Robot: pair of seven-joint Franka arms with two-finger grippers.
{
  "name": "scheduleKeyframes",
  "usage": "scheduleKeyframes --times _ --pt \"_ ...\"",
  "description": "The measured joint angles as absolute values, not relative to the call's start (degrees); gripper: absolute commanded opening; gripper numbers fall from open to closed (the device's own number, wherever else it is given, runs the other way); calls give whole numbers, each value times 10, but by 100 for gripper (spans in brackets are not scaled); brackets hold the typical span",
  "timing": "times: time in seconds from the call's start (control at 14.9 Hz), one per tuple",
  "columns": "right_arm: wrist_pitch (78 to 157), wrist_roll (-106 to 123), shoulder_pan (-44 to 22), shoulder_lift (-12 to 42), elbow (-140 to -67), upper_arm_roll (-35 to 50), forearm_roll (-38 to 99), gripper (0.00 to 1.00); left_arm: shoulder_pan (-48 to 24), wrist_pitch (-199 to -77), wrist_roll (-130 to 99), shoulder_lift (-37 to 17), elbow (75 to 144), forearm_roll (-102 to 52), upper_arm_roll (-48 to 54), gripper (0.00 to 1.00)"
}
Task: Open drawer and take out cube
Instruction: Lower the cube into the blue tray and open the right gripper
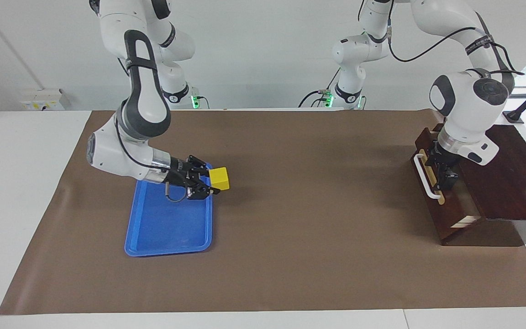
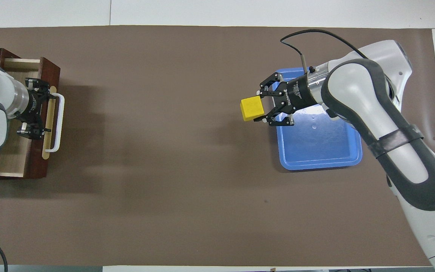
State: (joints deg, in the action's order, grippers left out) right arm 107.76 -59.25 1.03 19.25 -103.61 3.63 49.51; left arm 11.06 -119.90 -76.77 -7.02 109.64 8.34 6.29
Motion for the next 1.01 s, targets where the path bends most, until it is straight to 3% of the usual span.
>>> scheduleKeyframes --times 0.47,1.01 --pt "1085 -438 79 157 -1166 33 491 0 118 -1179 -730 -69 1095 87 72 100" --pt "1164 -387 81 153 -1247 33 491 0 35 -940 -542 -2 977 53 87 100"
